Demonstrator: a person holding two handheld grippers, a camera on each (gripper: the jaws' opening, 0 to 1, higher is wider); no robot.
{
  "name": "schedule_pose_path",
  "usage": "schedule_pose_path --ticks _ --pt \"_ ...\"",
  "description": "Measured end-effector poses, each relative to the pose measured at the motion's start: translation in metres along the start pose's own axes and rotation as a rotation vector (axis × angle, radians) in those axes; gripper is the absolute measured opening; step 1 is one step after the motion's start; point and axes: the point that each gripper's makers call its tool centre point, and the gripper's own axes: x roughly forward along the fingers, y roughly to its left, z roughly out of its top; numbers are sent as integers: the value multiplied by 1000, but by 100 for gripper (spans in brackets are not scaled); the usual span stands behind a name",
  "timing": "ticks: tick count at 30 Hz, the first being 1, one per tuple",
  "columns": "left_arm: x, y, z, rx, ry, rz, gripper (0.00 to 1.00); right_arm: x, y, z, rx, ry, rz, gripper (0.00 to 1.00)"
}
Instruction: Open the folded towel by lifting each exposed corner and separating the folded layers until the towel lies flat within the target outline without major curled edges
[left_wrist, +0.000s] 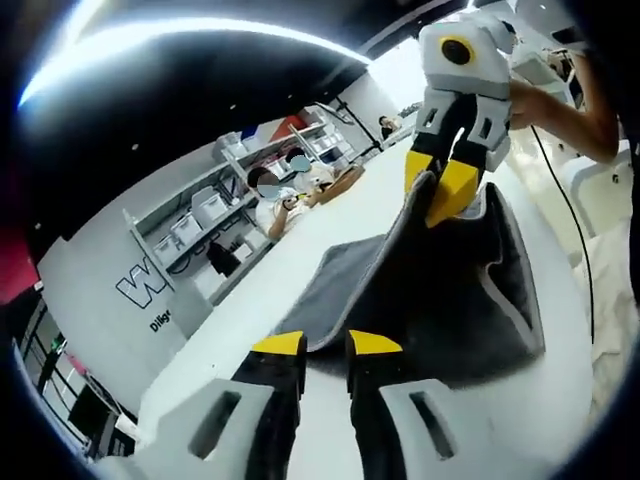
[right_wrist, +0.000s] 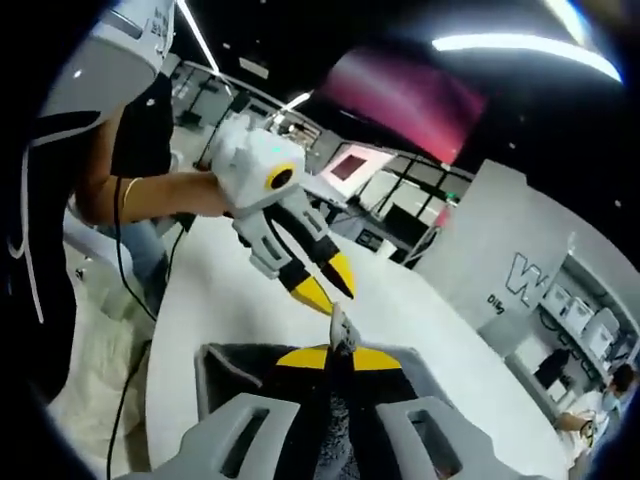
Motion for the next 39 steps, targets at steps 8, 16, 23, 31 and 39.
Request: schedule_pose_path --ticks 8,16,23,31,39 --pt "16 11 -17 52 55 -11 23 1 2 2 4 0 2 0" --pt "33 21 -18 -4 22 -25 24 -5 -8 7 41 -29 -39 0" --pt "54 28 -33 -12 59 -42 26 -8 -10 9 54 -43 -50 0" --pt "64 33 -44 80 155 -38 30 -11 -12 12 47 -50 -59 0" --pt "85 36 -40 86 137 -37 28 -14 -15 13 49 -57 -64 0"
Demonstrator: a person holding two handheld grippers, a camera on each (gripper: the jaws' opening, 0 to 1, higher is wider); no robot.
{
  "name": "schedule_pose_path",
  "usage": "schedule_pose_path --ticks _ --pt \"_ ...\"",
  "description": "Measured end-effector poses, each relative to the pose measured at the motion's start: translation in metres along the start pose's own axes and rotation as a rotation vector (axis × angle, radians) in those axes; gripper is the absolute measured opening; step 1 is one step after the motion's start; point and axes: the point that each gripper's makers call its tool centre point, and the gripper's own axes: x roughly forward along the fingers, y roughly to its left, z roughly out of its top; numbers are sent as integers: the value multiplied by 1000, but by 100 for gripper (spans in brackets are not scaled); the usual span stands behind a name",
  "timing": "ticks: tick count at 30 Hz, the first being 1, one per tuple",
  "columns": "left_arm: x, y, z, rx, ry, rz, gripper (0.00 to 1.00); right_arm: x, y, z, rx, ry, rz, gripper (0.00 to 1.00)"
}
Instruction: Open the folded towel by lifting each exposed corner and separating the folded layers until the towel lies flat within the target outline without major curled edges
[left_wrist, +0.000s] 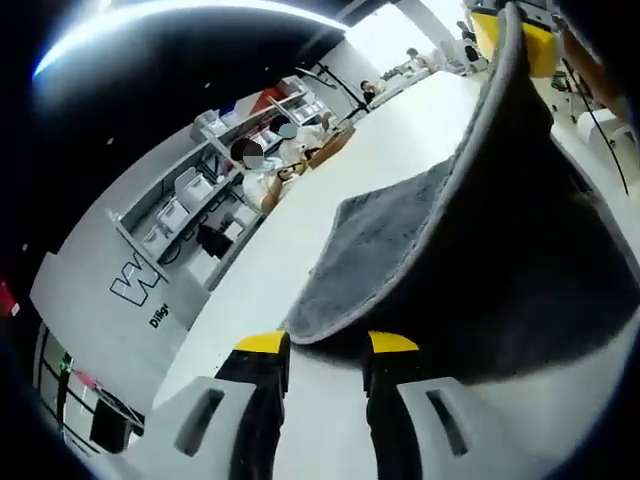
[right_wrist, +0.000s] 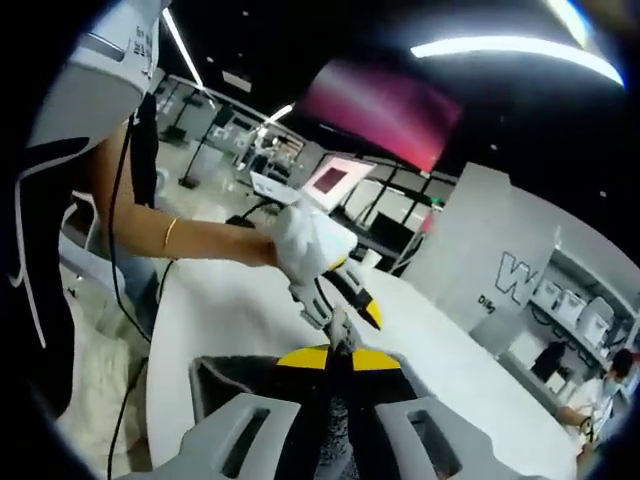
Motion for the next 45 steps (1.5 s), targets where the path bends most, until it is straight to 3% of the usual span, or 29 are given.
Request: schedule_pose_path --ticks 6,11,16,21,24,29,33,35,40,45 --pt "17 8 -8 12 8 -7 27 -2 -2 2 8 -14 -3 0" --pt "26 3 -21 110 89 -72 29 -3 -3 3 12 -20 -7 0" --pt "27 5 -12 105 54 -53 27 -3 -2 1 19 -23 -2 0" --pt "34 12 -14 131 71 -44 27 -4 0 1 17 -24 7 0" --pt "41 6 -11 102 53 -83 27 -4 0 1 17 -25 11 0" --pt "48 5 -13 135 60 -95 27 -5 0 1 20 -25 11 0" --pt "57 4 -10 177 29 -144 28 -5 1 1 16 -23 13 0" --pt "61 8 -14 206 62 -146 28 -4 1 1 14 -22 13 0" --pt "62 3 -8 185 40 -201 31 -5 0 1 22 -23 8 0" --pt "69 3 -11 213 43 -210 29 -7 -2 1 25 -25 4 0"
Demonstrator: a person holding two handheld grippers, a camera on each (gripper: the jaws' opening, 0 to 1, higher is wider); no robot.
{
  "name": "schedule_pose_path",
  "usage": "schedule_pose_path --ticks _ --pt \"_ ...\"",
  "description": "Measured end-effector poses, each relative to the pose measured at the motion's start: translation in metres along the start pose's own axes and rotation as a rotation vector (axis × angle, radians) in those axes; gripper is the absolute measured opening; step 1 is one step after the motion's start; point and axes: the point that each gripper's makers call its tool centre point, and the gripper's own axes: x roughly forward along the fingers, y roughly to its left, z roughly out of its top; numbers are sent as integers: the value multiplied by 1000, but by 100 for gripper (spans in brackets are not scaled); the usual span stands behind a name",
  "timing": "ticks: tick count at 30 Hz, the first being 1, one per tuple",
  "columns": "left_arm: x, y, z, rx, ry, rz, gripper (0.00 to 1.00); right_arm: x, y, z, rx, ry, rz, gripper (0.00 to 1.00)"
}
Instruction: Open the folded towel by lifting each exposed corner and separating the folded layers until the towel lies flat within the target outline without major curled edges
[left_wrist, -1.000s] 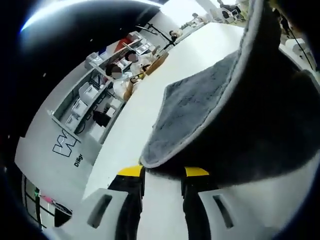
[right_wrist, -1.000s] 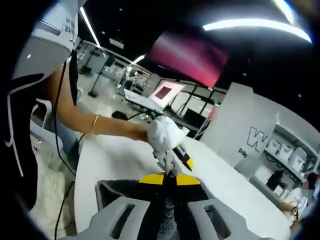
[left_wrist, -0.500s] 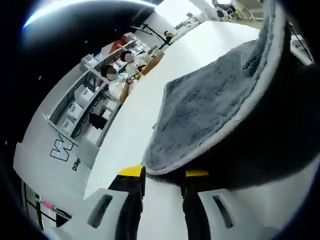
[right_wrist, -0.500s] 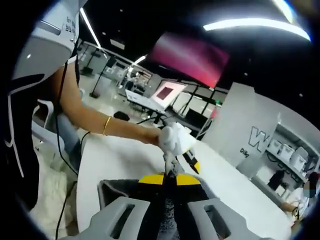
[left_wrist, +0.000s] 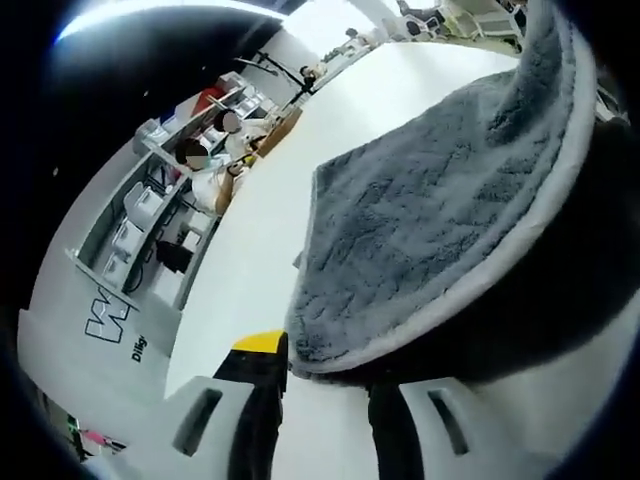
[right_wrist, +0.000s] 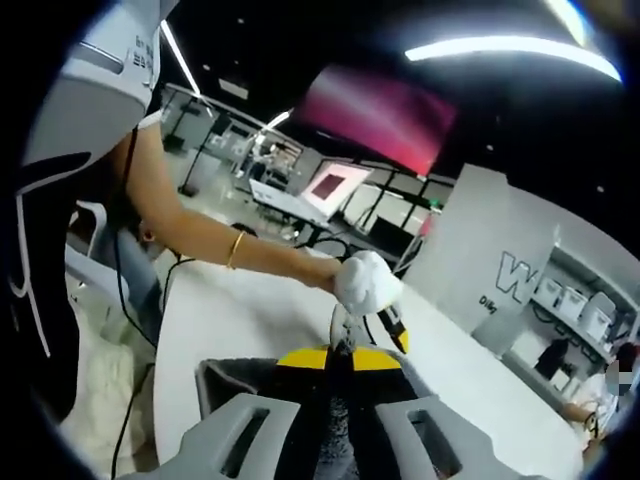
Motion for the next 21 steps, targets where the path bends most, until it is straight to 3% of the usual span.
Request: schedule_pose_path --ticks 10,14,21 --pt "8 -7 5 11 -13 -36 9 -5 -9 -1 27 -17 -35 0" --pt "6 -2 9 5 -19 -10 3 -7 -14 -2 45 -24 -52 0" --pt "1 23 27 -22 -75 60 3 -16 -23 4 61 -53 -80 0"
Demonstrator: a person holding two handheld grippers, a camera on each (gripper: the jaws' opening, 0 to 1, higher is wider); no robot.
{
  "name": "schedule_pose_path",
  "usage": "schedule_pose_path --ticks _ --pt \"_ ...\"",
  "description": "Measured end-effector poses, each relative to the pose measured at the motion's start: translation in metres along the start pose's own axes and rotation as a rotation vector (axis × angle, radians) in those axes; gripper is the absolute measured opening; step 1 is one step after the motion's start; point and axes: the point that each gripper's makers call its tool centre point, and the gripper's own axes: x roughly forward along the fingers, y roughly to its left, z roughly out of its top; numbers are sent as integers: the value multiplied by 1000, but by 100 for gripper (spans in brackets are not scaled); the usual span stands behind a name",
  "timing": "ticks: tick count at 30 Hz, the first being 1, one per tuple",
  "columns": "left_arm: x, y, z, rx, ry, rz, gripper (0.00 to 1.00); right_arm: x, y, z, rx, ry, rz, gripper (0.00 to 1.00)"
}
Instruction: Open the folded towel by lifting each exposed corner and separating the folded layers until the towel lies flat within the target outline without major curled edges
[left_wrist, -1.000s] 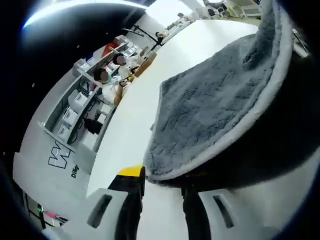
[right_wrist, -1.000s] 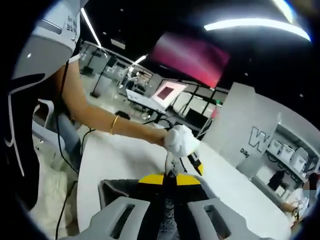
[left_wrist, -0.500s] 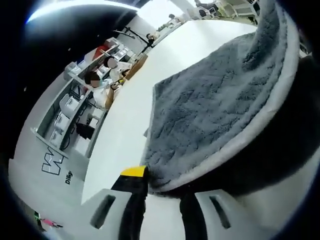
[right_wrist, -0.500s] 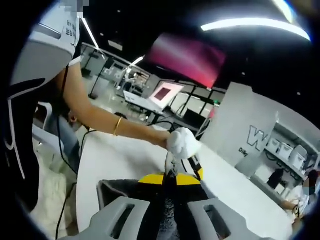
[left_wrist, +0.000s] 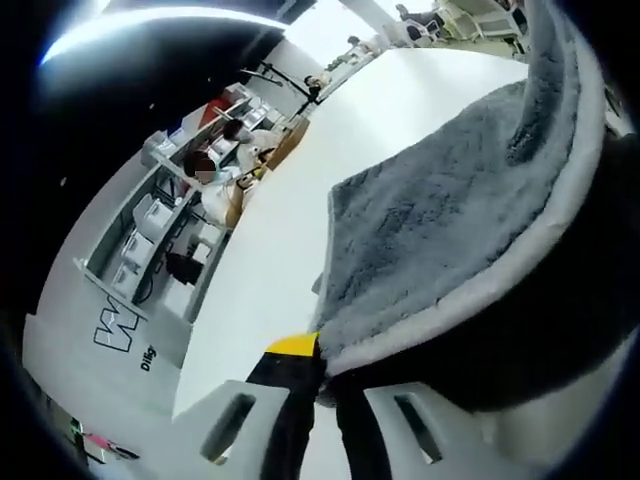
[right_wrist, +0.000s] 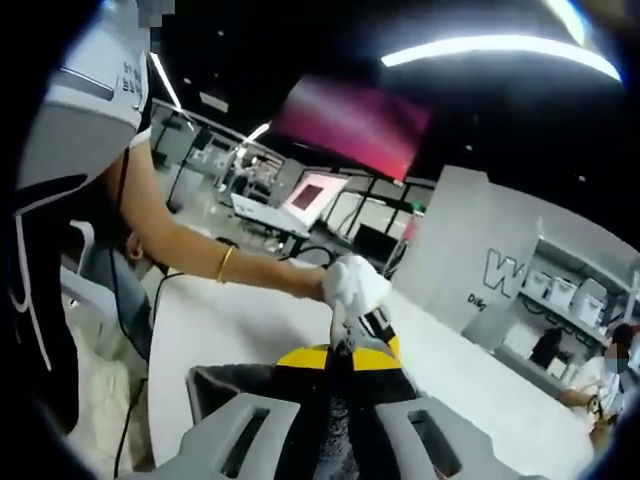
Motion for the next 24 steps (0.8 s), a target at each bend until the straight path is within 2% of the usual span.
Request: schedule_pose_path --ticks 6,7,9,16,21,24 --pt "1 21 19 -31 -38 66 3 -10 -13 5 4 -18 -48 0" --pt "2 25 24 -64 -54 84 3 -13 -16 6 0 -20 -56 0" --pt "3 28 33 -105 -85 96 3 -18 -21 7 -2 -21 -71 0" --pt "7 40 59 -147 -136 141 3 -42 -41 10 8 -48 -145 0" --pt "11 50 83 -185 -178 180 3 -61 -59 5 -9 -28 -219 0" --pt "16 54 98 -200 -204 198 3 -72 -67 9 -3 -44 -241 0"
